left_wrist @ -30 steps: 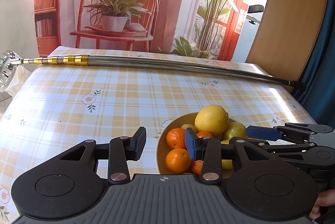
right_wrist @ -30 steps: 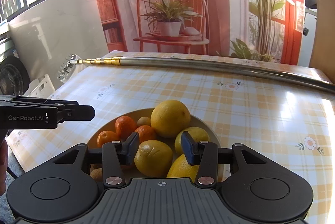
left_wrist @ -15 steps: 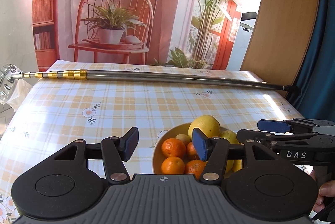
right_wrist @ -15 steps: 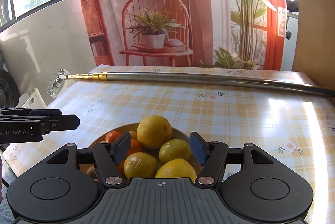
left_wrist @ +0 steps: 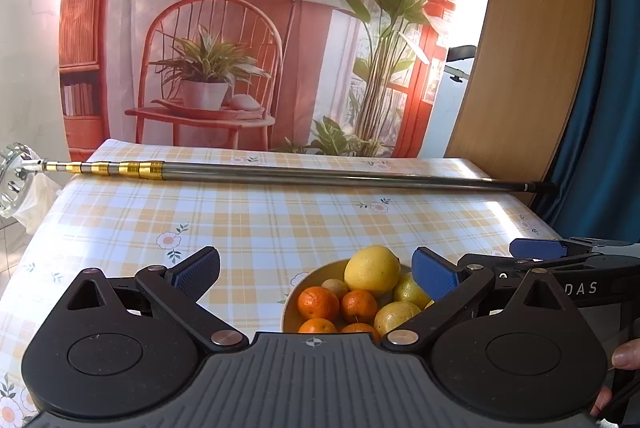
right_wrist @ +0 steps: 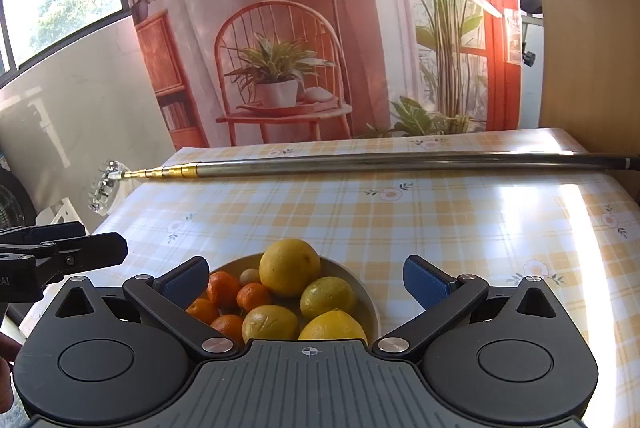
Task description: Organize fruits
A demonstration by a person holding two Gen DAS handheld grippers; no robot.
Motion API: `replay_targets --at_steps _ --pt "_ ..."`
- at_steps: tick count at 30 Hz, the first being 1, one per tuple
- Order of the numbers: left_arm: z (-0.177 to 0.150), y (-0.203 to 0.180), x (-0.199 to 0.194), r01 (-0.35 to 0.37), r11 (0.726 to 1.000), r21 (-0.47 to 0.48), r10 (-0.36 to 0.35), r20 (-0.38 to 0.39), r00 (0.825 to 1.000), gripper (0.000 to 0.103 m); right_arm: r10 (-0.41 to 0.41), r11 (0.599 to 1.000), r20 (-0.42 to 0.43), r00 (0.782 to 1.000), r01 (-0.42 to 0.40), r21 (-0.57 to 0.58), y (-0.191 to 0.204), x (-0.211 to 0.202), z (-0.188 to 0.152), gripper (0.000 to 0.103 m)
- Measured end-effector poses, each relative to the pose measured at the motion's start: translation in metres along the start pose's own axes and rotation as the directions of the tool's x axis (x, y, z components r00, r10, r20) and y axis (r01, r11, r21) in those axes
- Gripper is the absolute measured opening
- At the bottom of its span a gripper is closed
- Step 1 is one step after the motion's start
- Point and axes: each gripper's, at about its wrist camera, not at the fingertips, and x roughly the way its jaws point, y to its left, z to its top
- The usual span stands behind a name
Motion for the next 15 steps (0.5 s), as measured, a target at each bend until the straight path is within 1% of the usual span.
replay_targets --at_steps 3,7,15 --pt "0.009 -0.002 -0.006 -0.022 1.000 0.018 0.022 0.026 0.999 0.103 -0.014 1.000 0.025 1.000 0.014 -0.009 0.002 -0.010 0.007 0.103" --pt "0.028 -0.004 -0.018 -0.046 0.998 0.031 0.044 0.066 0.997 0.103 -0.018 1.000 0.064 0.998 0.018 0.007 0.001 -0.028 0.028 0.103" --pt "0.076 -0.014 -0.052 -0.039 0.999 0.036 0.033 0.165 0.986 0.103 -0.036 0.999 0.184 0.982 0.039 -0.010 0.004 -0.074 0.076 0.103"
